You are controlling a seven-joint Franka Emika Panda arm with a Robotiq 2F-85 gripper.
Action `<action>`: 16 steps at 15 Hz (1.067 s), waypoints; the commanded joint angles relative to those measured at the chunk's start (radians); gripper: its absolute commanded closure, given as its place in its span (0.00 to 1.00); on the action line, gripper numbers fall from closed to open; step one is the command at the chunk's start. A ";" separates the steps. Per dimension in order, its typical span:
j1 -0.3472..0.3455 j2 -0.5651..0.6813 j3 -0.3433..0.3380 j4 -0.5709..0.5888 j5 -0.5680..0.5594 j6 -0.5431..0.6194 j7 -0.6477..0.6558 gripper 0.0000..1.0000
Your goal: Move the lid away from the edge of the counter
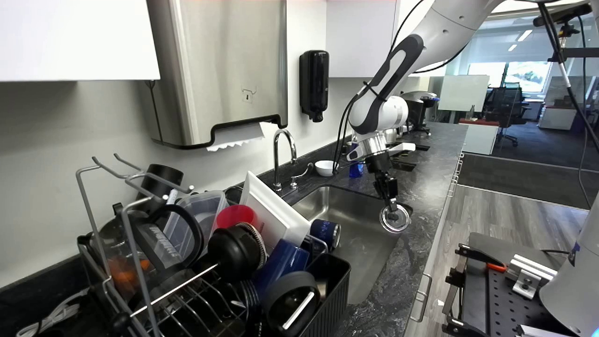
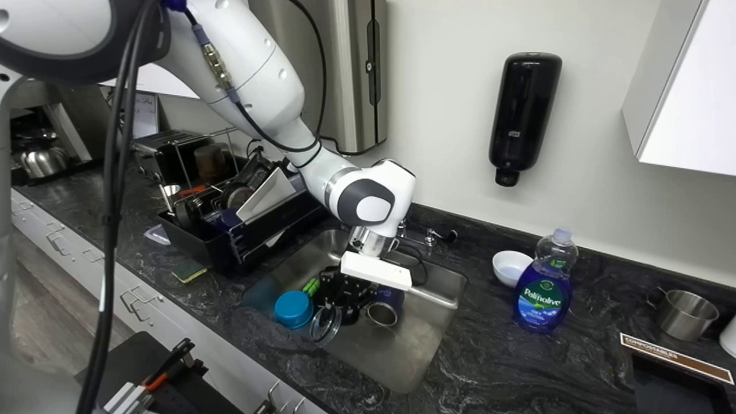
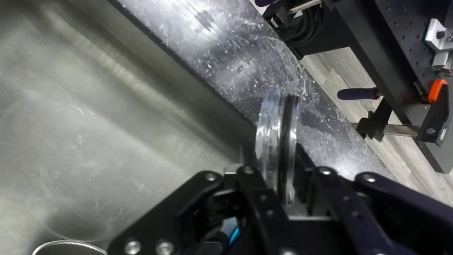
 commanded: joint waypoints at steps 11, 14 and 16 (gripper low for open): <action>0.053 -0.232 -0.022 -0.050 -0.025 0.134 -0.021 0.93; 0.059 -0.217 -0.037 -0.090 -0.078 0.266 0.022 0.93; 0.063 -0.210 -0.055 -0.123 -0.130 0.360 0.076 0.93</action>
